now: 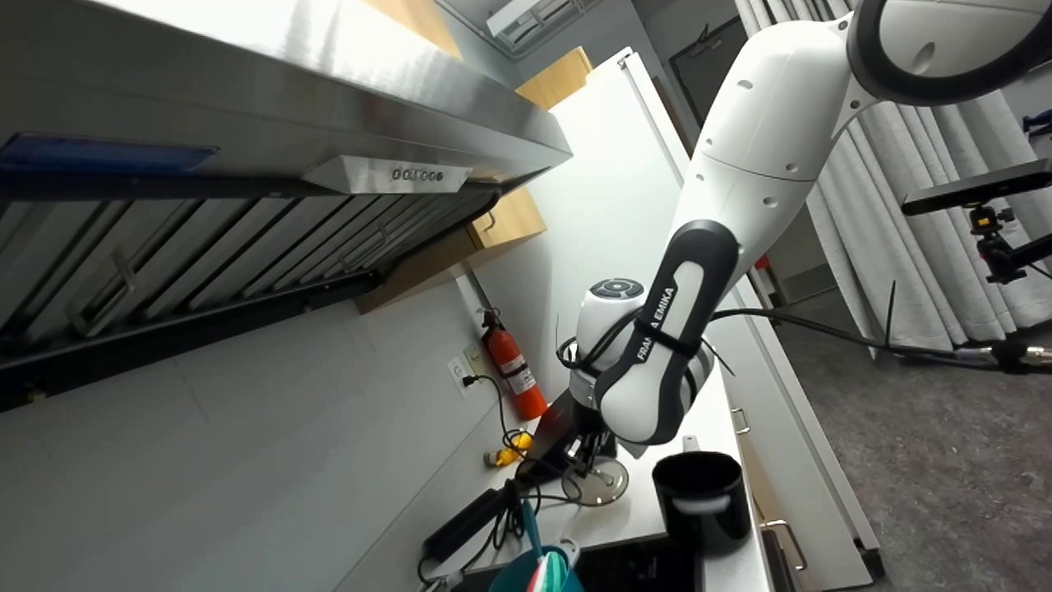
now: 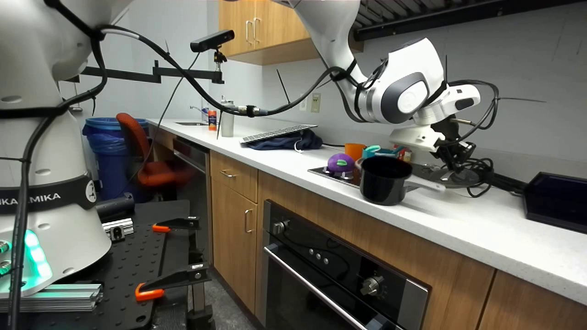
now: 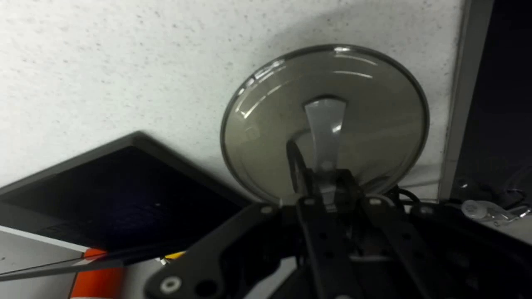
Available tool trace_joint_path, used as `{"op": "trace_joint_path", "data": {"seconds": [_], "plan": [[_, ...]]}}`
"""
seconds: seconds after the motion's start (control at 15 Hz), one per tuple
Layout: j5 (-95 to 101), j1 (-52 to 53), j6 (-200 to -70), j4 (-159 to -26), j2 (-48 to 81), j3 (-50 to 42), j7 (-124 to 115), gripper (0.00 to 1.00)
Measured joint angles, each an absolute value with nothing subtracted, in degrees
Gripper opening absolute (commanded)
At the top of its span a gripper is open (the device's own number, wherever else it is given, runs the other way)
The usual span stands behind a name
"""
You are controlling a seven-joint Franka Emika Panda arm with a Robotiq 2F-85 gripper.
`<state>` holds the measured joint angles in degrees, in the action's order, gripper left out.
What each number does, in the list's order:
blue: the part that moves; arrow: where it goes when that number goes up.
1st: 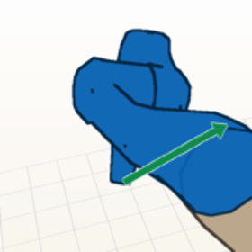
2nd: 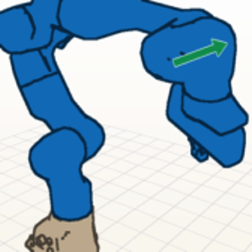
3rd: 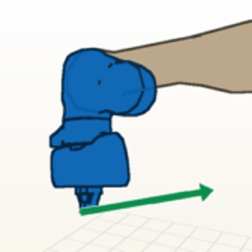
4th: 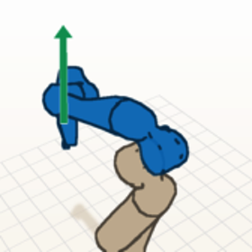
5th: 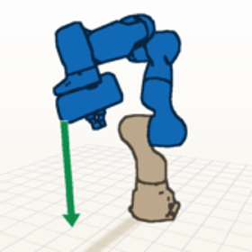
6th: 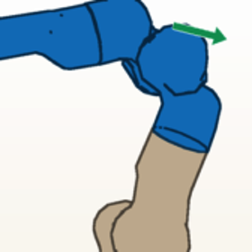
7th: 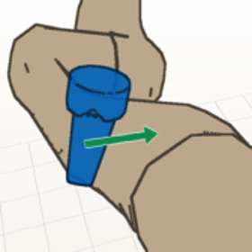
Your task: Put the lid on the pot
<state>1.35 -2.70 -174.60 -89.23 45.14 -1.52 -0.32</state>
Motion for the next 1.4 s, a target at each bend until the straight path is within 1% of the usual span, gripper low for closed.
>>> {"op": "trace_joint_path", "data": {"seconds": [0.27,0.73,1.4], "plan": [[1.35,-2.69,-181.35,-92.5,44.95,0.23,-0.26,0.04],[1.64,-3.71,-189.05,-96.6,44.0,2.97,-0.14,0.04],[3.55,-14.48,-190.72,-103.61,36.39,14.83,1.63,0.04]]}}
